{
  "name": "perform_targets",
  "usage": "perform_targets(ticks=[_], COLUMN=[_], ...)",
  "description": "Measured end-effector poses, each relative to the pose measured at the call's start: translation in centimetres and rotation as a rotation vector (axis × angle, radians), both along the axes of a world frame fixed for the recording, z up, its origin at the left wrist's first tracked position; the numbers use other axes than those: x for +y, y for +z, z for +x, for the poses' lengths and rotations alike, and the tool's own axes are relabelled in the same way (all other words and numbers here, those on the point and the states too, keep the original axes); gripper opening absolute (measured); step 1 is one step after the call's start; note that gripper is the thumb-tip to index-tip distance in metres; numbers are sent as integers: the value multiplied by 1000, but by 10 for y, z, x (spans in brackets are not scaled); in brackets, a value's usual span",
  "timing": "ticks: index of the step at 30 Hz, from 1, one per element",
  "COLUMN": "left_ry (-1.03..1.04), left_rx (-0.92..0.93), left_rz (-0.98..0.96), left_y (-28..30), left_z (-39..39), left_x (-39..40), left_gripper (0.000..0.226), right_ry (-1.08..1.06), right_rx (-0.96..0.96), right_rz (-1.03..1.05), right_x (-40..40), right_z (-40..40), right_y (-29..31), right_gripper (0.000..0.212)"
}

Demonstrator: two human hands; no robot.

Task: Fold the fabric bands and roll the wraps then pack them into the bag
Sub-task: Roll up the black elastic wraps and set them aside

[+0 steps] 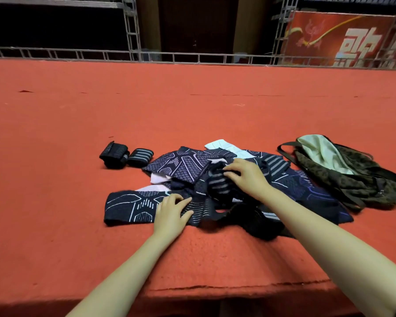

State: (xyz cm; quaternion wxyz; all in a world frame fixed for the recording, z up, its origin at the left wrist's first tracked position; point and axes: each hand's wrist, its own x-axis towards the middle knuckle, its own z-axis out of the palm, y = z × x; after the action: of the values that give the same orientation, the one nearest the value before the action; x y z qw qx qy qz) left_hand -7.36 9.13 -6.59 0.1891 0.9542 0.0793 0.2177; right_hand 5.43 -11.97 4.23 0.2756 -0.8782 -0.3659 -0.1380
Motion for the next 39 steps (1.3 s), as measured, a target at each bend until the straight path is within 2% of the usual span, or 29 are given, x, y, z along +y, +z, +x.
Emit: perform_targets(ticks=[4, 8, 12, 14, 17, 19, 23, 29, 36, 39], left_ry=[9, 17, 18, 12, -9, -37, -209, -587, -572, -575], left_rx=[7, -6, 82, 74, -107, -195, -150, 5, 84, 74], left_rz=[27, 41, 11, -145, -570, -660, -514, -95, -192, -326], left_y=[-2, -3, 1, 12, 59, 94, 119, 106, 93, 82], left_z=[2, 2, 2, 7, 26, 41, 65, 105, 132, 132], left_x=[-1, 0, 1, 1, -7, -21, -65, -114, -120, -118], left_gripper=[42, 42, 44, 43, 36, 32, 38, 46, 42, 31], right_ry=[-13, -39, -83, -71, -54, -68, -99, -137, -174, -175], right_rx=[33, -45, -90, -116, -158, -171, -111, -66, -72, -64], right_rz=[14, 56, 112, 61, -2, -74, -243, -192, -85, -85], right_x=[-11, -20, -36, -43, -52, -61, -94, -129, -143, -143], right_z=[14, 23, 26, 22, 11, 2, -10, -18, -7, -2], right_y=[27, 67, 106, 116, 120, 111, 72, 47, 31, 26], right_gripper=[14, 13, 13, 12, 12, 13, 14, 16, 20, 21])
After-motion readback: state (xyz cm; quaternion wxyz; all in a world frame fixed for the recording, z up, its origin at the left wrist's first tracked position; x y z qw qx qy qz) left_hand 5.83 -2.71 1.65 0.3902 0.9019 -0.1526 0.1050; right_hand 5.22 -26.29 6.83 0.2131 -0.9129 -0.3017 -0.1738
